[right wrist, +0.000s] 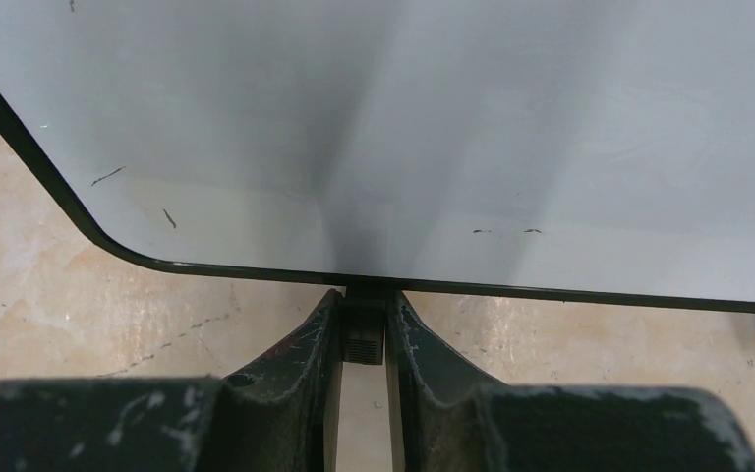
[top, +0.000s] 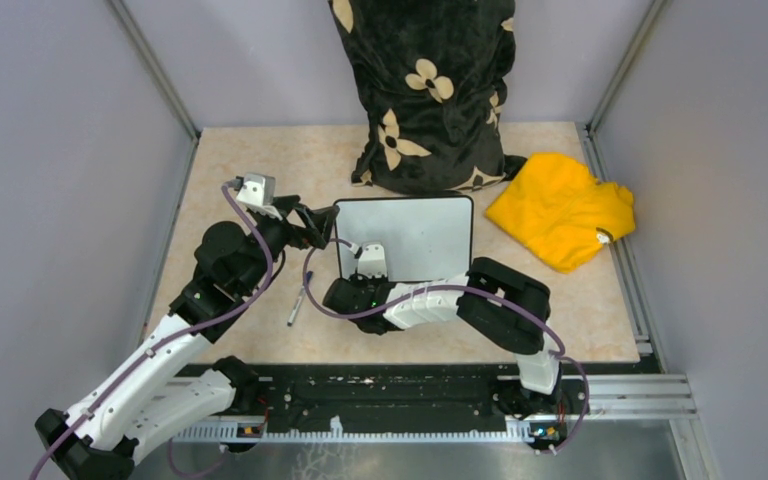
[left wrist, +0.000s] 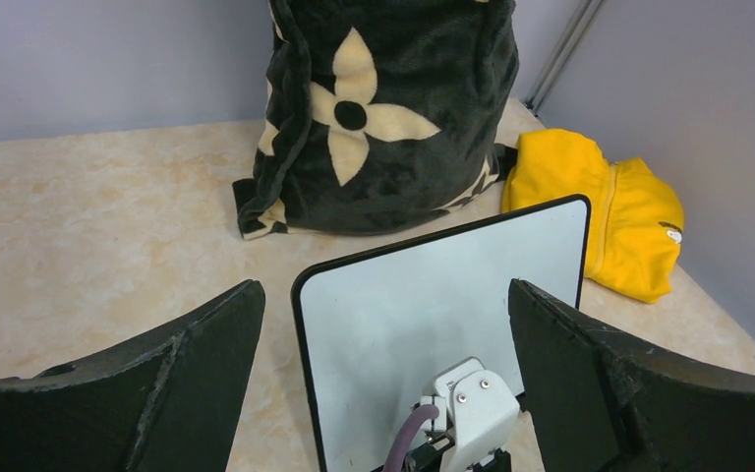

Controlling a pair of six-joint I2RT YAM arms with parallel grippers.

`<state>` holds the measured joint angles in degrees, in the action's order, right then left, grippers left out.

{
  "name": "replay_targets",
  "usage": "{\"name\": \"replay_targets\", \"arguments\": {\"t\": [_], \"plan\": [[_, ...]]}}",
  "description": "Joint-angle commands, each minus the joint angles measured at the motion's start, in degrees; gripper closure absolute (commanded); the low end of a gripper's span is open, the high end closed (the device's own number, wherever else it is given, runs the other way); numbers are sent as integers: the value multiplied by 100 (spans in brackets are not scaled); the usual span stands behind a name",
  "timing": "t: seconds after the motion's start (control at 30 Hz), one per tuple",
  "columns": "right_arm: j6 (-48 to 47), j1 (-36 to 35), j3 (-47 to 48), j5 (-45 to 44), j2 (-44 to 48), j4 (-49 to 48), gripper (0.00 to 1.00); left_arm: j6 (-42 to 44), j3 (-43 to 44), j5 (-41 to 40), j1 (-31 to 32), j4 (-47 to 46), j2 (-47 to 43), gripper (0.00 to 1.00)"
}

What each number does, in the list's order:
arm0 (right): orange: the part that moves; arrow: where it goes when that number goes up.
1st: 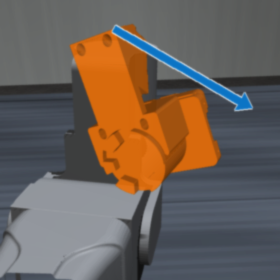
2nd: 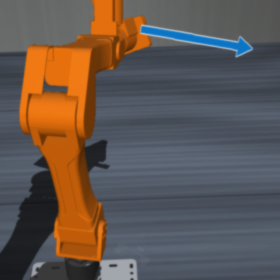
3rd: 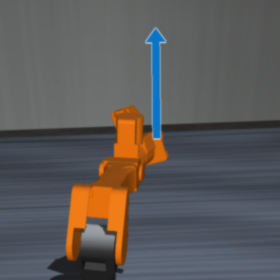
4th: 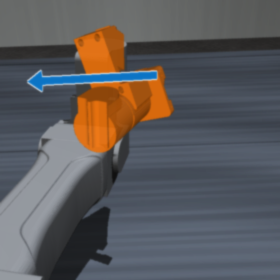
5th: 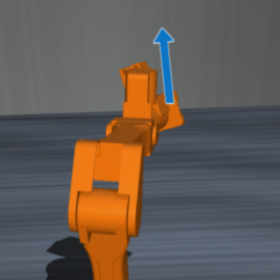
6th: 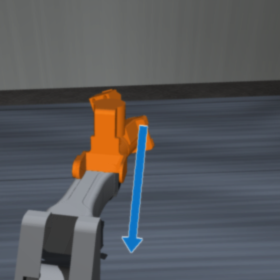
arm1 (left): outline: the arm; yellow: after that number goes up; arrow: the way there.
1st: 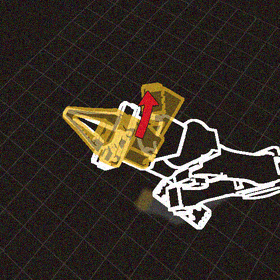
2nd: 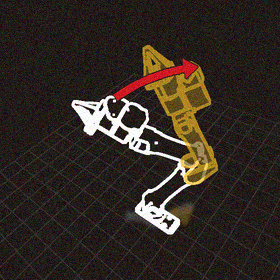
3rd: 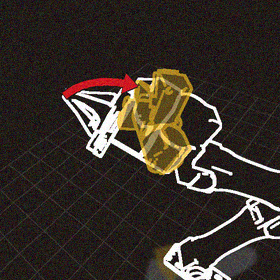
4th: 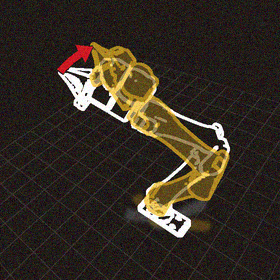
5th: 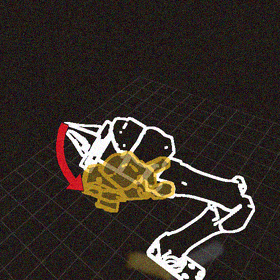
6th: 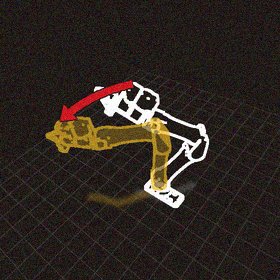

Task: Write a sentence on the whiteboard
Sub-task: Move the whiteboard to the center of the board.

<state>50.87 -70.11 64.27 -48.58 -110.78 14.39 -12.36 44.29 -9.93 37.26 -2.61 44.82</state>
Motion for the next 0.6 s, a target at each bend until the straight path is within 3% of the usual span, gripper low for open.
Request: {"name": "replay_targets", "arguments": {"t": [0.0, 0.37, 0.57], "plan": [[40, -143, 197, 273, -5, -113, 86, 6, -40, -78, 21, -168, -87, 1], [-236, -197, -138, 307, 559, -448, 54, -3, -50, -193, 19, -152, -118, 1], [-524, -381, -613, 331, 1346, -816, 40, -3, -67, -451, 21, -135, -205, 1]]}}
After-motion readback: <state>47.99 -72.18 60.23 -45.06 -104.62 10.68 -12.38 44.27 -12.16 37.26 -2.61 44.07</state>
